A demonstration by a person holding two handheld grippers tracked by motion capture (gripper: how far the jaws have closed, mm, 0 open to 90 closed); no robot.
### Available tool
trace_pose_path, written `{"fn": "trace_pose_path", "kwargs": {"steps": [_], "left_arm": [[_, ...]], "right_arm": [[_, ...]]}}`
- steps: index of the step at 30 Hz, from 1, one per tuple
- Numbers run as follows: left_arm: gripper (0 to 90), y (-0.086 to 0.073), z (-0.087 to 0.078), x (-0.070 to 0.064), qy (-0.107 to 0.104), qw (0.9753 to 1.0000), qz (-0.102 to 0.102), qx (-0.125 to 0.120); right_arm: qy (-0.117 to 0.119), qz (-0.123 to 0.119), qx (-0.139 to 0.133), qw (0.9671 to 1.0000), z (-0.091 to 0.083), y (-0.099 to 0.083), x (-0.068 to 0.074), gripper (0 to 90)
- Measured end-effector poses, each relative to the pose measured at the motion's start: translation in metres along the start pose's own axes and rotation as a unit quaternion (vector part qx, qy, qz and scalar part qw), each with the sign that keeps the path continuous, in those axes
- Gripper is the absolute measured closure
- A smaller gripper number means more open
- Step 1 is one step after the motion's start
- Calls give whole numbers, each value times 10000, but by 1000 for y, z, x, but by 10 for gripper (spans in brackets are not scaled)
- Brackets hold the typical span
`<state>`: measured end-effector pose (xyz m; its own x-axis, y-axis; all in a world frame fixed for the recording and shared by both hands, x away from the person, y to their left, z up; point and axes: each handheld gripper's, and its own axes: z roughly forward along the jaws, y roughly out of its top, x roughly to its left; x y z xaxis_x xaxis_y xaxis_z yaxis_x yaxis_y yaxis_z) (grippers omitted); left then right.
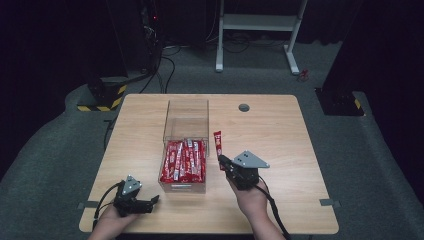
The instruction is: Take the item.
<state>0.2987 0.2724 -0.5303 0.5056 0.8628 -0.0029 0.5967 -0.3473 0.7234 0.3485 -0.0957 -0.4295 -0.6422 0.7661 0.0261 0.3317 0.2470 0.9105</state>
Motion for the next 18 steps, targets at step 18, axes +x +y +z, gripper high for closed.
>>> {"fn": "trace_pose_path", "kwargs": {"steps": [18], "left_arm": [[69,0,0,0,-2,10000,-4,-12]], "right_arm": [[-304,132,199,9993,14,-11,-21,896]]}}
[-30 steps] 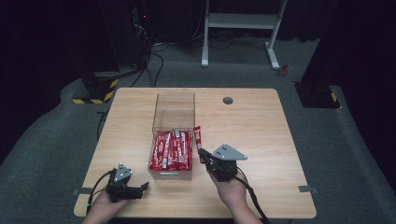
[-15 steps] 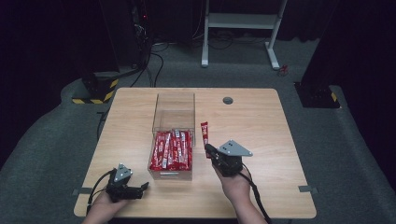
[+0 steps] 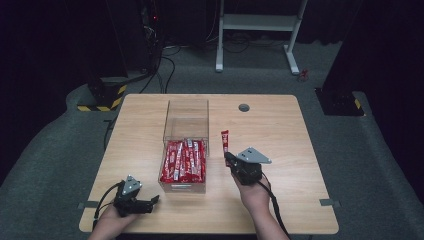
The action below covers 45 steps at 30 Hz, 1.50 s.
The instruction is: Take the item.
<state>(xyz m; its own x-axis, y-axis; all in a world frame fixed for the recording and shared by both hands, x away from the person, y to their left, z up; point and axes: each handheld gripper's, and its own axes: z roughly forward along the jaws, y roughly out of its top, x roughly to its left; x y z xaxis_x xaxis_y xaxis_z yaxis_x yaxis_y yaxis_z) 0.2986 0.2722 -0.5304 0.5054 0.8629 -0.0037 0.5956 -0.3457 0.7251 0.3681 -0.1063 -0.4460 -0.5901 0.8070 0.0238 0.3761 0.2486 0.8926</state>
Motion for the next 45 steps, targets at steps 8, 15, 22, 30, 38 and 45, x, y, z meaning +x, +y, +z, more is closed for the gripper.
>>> {"fn": "trace_pose_path", "kwargs": {"steps": [8,15,22,30,38,45], "left_arm": [[69,0,0,0,-4,10000,1,0],[69,0,0,0,-3,10000,5,-1],[69,0,0,0,-5,10000,11,-1],[69,0,0,0,-12,10000,-2,1],[68,0,0,0,-11,10000,-4,1],[69,0,0,0,-8,10000,10,2]], "right_arm": [[-89,92,170,9998,9,-8,-8,896],[-122,156,334,9992,19,-15,-14,896],[-114,272,459,9985,27,-21,-17,896],[-120,295,519,9981,32,-25,-19,896],[-159,329,654,9972,41,-31,-20,896],[-215,326,769,9963,48,-34,-19,895]]}}
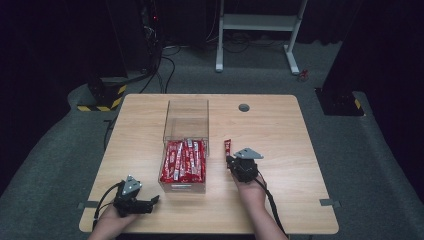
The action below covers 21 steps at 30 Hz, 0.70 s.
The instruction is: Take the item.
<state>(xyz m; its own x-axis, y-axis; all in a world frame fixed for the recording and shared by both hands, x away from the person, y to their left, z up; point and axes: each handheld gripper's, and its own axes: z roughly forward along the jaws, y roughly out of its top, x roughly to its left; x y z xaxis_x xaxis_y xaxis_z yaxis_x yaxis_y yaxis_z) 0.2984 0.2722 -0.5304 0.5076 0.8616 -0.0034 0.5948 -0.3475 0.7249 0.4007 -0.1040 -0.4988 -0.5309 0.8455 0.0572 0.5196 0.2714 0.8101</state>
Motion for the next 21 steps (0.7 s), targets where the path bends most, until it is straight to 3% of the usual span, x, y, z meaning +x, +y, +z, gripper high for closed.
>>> {"fn": "trace_pose_path", "kwargs": {"steps": [21], "left_arm": [[69,0,0,0,-8,10000,-15,-3]], "right_arm": [[-68,11,331,9994,17,-9,1,881]]}}
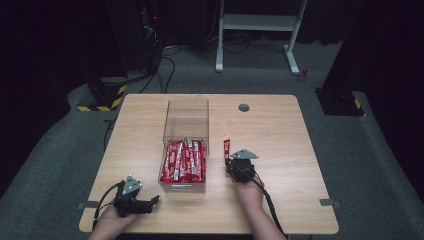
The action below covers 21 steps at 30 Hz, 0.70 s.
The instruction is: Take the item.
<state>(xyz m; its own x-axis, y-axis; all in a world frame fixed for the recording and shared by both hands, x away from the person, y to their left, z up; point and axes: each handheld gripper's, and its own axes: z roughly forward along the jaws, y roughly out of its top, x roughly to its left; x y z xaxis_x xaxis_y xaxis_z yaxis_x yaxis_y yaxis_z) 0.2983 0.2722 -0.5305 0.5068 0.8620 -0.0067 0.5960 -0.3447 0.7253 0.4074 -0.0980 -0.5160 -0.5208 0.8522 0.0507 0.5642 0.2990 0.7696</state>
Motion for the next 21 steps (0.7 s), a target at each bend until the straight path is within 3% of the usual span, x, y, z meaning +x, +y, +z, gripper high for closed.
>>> {"fn": "trace_pose_path", "kwargs": {"steps": [8,21], "left_arm": [[69,0,0,0,0,10000,1,0],[69,0,0,0,-1,10000,13,0]], "right_arm": [[7,-38,-10,10000,0,-1,1,852],[77,-163,-322,9993,-12,7,7,668]]}}
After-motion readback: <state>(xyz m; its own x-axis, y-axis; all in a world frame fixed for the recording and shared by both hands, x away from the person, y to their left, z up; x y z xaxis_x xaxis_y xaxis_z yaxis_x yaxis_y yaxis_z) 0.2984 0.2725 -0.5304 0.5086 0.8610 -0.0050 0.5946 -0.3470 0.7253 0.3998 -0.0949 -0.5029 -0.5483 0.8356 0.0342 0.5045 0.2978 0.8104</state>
